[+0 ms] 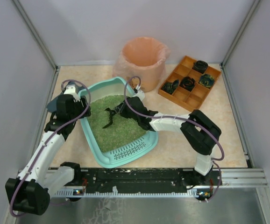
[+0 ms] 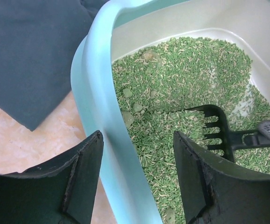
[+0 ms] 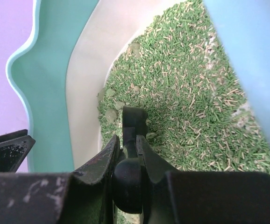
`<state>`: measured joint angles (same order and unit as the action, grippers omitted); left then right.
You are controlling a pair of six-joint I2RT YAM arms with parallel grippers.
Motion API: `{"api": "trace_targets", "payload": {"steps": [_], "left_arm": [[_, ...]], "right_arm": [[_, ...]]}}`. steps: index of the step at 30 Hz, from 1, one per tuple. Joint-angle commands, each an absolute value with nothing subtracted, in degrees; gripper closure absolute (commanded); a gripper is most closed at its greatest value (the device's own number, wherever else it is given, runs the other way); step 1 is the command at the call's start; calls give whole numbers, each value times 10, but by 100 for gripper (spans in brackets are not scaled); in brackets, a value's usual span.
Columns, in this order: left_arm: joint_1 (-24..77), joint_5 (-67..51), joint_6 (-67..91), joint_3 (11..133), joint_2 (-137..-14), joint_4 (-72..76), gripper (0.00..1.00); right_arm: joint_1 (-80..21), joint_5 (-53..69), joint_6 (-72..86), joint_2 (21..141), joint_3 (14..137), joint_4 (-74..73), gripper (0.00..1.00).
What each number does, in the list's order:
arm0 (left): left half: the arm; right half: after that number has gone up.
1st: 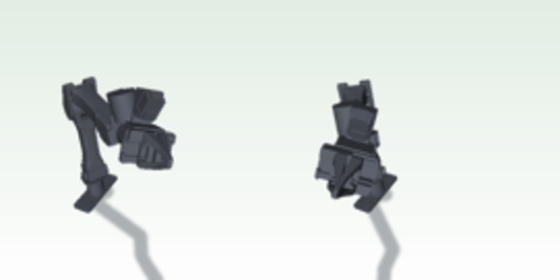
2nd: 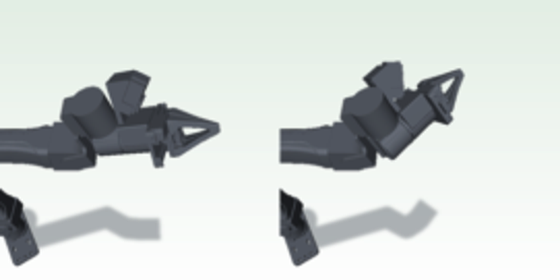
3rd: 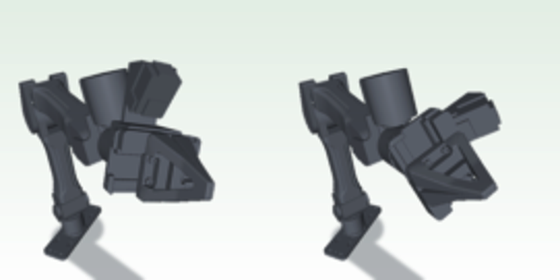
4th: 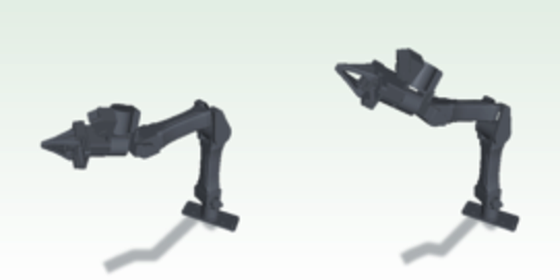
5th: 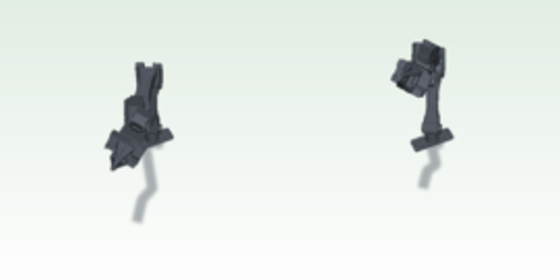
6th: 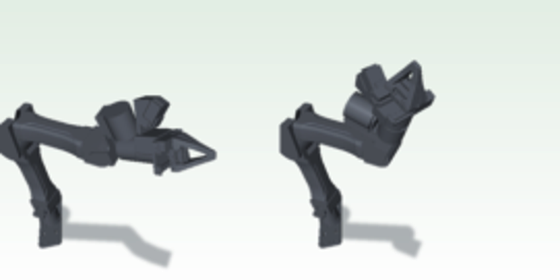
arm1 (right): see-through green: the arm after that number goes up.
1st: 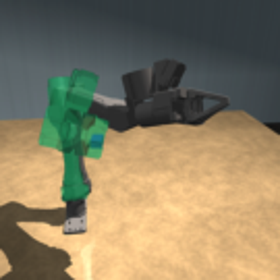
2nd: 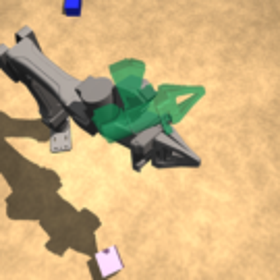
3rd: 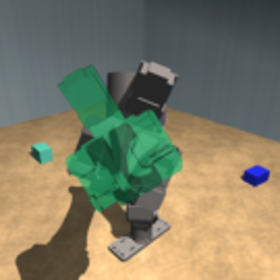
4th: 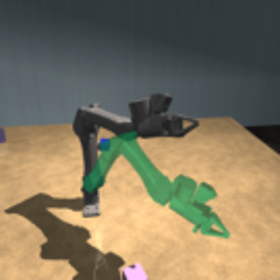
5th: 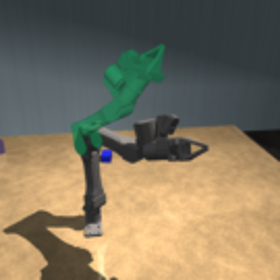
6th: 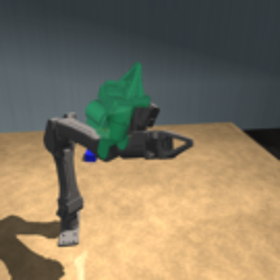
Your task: Clean the litter box
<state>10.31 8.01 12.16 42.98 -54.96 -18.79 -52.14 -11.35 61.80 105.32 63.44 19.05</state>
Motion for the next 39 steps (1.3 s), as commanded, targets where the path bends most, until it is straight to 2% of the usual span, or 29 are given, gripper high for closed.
{"api": "trace_targets", "payload": {"steps": [1, 21, 29, 34, 37, 39], "left_arm": [[105, 81, 125, 423, -545, -167, 33], [105, 75, 123, 425, -553, -168, 33], [105, 72, 122, 424, -554, -170, 32], [105, 68, 122, 425, -559, -166, 33], [105, 69, 122, 428, -561, -174, 33], [105, 70, 122, 425, -557, -174, 33]], "right_arm": [[-511, -140, 636, 981, 621, 275, 100], [-465, -204, 491, 830, 546, 285, 100], [-429, -174, 547, 804, 488, 327, 100], [-423, -81, 582, 818, 486, 371, 100], [-409, -131, 613, 795, 445, 372, 100], [-405, -108, 630, 794, 436, 391, 100]]}}
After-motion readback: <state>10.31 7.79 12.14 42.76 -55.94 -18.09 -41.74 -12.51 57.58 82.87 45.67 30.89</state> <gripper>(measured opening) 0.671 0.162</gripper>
